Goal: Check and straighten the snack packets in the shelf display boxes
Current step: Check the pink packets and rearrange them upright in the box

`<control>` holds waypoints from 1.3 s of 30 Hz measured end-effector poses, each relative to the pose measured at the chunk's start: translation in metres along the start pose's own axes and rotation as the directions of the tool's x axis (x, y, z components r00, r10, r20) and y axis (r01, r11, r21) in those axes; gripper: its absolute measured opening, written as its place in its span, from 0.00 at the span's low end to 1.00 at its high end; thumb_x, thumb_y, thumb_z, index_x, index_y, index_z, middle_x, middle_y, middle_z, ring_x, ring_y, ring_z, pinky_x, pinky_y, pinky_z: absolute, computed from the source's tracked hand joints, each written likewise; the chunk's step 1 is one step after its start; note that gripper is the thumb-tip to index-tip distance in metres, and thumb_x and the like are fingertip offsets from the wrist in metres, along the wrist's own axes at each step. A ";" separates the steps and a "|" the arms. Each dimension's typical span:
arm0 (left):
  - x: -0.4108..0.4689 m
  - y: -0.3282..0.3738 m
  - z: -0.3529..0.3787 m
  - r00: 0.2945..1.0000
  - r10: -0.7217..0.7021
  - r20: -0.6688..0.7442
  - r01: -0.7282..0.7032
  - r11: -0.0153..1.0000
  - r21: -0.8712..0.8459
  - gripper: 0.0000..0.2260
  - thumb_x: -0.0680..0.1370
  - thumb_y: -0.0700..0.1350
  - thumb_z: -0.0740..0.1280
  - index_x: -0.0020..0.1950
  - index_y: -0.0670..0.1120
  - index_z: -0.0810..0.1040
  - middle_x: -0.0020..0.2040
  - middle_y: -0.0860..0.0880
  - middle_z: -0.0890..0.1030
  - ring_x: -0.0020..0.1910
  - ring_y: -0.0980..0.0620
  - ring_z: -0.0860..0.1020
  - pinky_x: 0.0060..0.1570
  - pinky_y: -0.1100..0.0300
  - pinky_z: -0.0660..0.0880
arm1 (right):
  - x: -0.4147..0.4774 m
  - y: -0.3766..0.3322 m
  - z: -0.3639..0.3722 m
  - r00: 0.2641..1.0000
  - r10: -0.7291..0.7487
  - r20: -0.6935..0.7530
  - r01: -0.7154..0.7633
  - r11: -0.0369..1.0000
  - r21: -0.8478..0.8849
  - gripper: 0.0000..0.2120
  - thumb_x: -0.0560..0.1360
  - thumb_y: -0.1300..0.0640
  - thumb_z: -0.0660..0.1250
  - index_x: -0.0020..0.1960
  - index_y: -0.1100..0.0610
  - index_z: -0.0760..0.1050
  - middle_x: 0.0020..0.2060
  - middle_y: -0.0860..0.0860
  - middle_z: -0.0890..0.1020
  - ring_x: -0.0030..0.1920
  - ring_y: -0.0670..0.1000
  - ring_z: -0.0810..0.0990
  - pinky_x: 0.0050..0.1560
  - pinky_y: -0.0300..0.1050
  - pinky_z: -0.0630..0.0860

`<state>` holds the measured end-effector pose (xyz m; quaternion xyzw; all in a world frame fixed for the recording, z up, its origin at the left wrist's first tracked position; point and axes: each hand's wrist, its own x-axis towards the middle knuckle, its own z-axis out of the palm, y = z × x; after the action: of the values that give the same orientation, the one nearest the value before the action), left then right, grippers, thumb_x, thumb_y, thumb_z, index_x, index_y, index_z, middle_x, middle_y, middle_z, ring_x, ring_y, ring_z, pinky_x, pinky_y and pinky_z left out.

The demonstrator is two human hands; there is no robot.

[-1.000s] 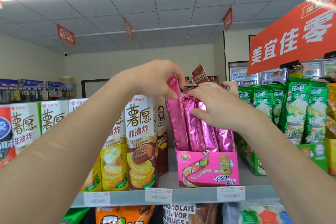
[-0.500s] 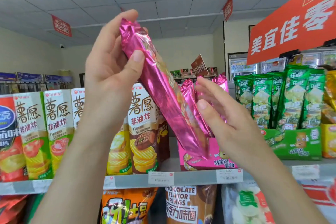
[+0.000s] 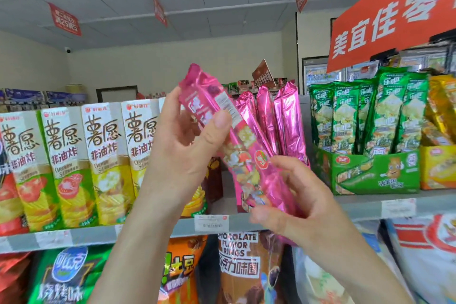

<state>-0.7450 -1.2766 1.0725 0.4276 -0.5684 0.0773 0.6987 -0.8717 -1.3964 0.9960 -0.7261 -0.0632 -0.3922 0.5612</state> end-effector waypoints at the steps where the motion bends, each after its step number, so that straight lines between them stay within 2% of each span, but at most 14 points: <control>1: 0.000 -0.002 0.000 1.000 -0.028 -0.010 0.028 0.999 -0.029 0.23 0.71 0.55 0.70 0.64 0.51 0.73 0.46 0.54 0.84 0.44 0.55 0.82 0.39 0.61 0.79 | -0.001 -0.001 0.001 0.999 -0.016 -0.047 0.013 0.998 -0.060 0.28 0.61 0.44 0.79 0.58 0.39 0.74 0.51 0.49 0.82 0.47 0.51 0.84 0.42 0.42 0.80; 4: 0.000 -0.006 0.000 0.992 -0.110 -0.055 0.101 0.984 -0.149 0.26 0.73 0.44 0.70 0.69 0.42 0.69 0.45 0.48 0.85 0.40 0.52 0.84 0.35 0.62 0.79 | -0.003 -0.002 0.002 0.987 -0.071 -0.144 0.040 0.978 -0.206 0.30 0.60 0.43 0.78 0.59 0.38 0.71 0.47 0.43 0.79 0.45 0.48 0.83 0.40 0.41 0.79; 7: 0.002 -0.008 0.000 0.994 -0.105 -0.001 0.103 0.976 -0.193 0.21 0.75 0.41 0.66 0.68 0.43 0.71 0.48 0.47 0.84 0.44 0.50 0.84 0.40 0.58 0.79 | -0.003 -0.006 -0.002 0.996 -0.066 -0.061 0.050 0.971 -0.236 0.32 0.63 0.36 0.75 0.64 0.33 0.67 0.52 0.36 0.79 0.50 0.44 0.83 0.45 0.38 0.80; 10: 0.005 -0.007 0.000 0.988 -0.096 0.117 0.119 0.971 -0.209 0.16 0.78 0.41 0.63 0.67 0.45 0.73 0.51 0.48 0.83 0.48 0.51 0.82 0.45 0.57 0.79 | -0.003 -0.010 -0.008 0.998 -0.015 0.068 0.017 0.999 -0.036 0.24 0.66 0.31 0.68 0.61 0.29 0.72 0.58 0.37 0.81 0.58 0.43 0.81 0.54 0.35 0.77; 12: 0.008 -0.006 0.002 0.981 -0.104 0.164 0.144 0.958 -0.250 0.15 0.79 0.40 0.61 0.66 0.45 0.73 0.51 0.48 0.82 0.47 0.51 0.81 0.45 0.59 0.78 | -0.002 -0.011 -0.014 0.992 0.093 0.085 -0.105 0.982 0.159 0.27 0.63 0.31 0.72 0.60 0.35 0.77 0.58 0.45 0.83 0.58 0.49 0.82 0.60 0.47 0.77; 14: 0.011 -0.006 0.004 0.975 -0.124 0.183 0.176 0.937 -0.301 0.16 0.79 0.39 0.60 0.66 0.44 0.72 0.53 0.41 0.79 0.46 0.50 0.79 0.43 0.59 0.78 | 0.000 -0.011 -0.020 0.984 0.158 0.087 -0.177 0.937 0.301 0.31 0.59 0.35 0.78 0.59 0.45 0.81 0.55 0.55 0.84 0.53 0.58 0.84 0.55 0.54 0.80; 19: 0.018 -0.005 0.012 0.955 -0.194 0.224 0.264 0.900 -0.346 0.21 0.78 0.37 0.62 0.71 0.48 0.69 0.59 0.25 0.72 0.50 0.41 0.74 0.44 0.55 0.79 | 0.008 -0.019 -0.020 0.988 0.101 0.119 -0.135 0.937 0.321 0.14 0.72 0.54 0.71 0.57 0.53 0.82 0.49 0.60 0.85 0.43 0.57 0.85 0.44 0.48 0.83; 22: 0.030 0.005 0.006 0.964 -0.255 0.075 0.265 0.947 -0.182 0.15 0.78 0.51 0.64 0.63 0.52 0.76 0.50 0.42 0.81 0.44 0.51 0.77 0.40 0.61 0.77 | 0.011 -0.021 -0.020 1.000 0.029 -0.002 -0.029 0.997 0.073 0.16 0.71 0.52 0.70 0.58 0.52 0.81 0.50 0.53 0.86 0.48 0.51 0.85 0.48 0.42 0.81; 25: 0.041 0.016 -0.010 0.995 -0.090 -0.049 0.099 0.960 0.262 0.26 0.68 0.68 0.66 0.62 0.58 0.73 0.42 0.58 0.80 0.38 0.60 0.78 0.34 0.65 0.75 | 0.016 -0.024 -0.010 0.991 -0.131 0.012 0.130 0.964 -0.234 0.15 0.74 0.51 0.71 0.60 0.47 0.78 0.50 0.45 0.85 0.48 0.46 0.85 0.49 0.42 0.81; 28: 0.050 0.031 -0.021 0.999 0.032 -0.007 -0.022 0.840 0.542 0.20 0.65 0.64 0.71 0.52 0.56 0.78 0.39 0.53 0.82 0.36 0.48 0.80 0.38 0.51 0.81 | 0.030 -0.031 -0.002 0.978 -0.194 0.074 0.208 0.898 -0.388 0.16 0.73 0.47 0.71 0.59 0.39 0.75 0.50 0.38 0.83 0.46 0.43 0.84 0.46 0.41 0.81; 31: 0.056 0.047 -0.037 0.995 0.093 -0.024 -0.065 0.838 0.542 0.11 0.68 0.52 0.75 0.50 0.54 0.82 0.42 0.53 0.85 0.42 0.47 0.83 0.48 0.47 0.81 | 0.056 -0.044 -0.010 0.966 -0.245 0.083 0.257 0.877 -0.405 0.11 0.76 0.45 0.64 0.57 0.41 0.79 0.48 0.38 0.83 0.49 0.40 0.82 0.48 0.37 0.78; 34: 0.057 0.059 -0.053 0.996 0.086 0.023 -0.085 0.837 0.541 0.14 0.69 0.49 0.77 0.53 0.59 0.82 0.46 0.49 0.85 0.45 0.47 0.84 0.51 0.52 0.81 | 0.099 -0.056 -0.020 0.920 -0.388 0.057 0.263 0.503 -0.823 0.14 0.78 0.51 0.65 0.63 0.46 0.76 0.56 0.42 0.80 0.57 0.43 0.76 0.60 0.45 0.74; 36: 0.056 0.064 -0.058 0.996 0.078 0.046 -0.090 0.823 0.561 0.18 0.67 0.49 0.79 0.54 0.60 0.82 0.48 0.45 0.83 0.44 0.46 0.83 0.50 0.54 0.81 | 0.124 -0.056 -0.014 0.938 -0.304 0.167 0.245 0.241 -0.939 0.22 0.76 0.47 0.67 0.68 0.47 0.71 0.63 0.47 0.75 0.65 0.49 0.69 0.67 0.54 0.67; 39: 0.054 0.066 -0.059 0.997 0.062 0.037 -0.073 0.839 0.539 0.19 0.65 0.49 0.78 0.55 0.57 0.82 0.48 0.42 0.82 0.36 0.49 0.81 0.45 0.59 0.82 | 0.147 -0.044 0.006 0.942 -0.198 0.272 0.294 0.091 -0.951 0.30 0.71 0.38 0.67 0.70 0.47 0.68 0.65 0.47 0.70 0.68 0.50 0.64 0.64 0.59 0.62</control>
<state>-0.7229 -1.2159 1.1535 0.5874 -0.5446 0.2549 0.5416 -0.7914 -1.4267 1.1230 -0.9061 0.0677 -0.3975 -0.1280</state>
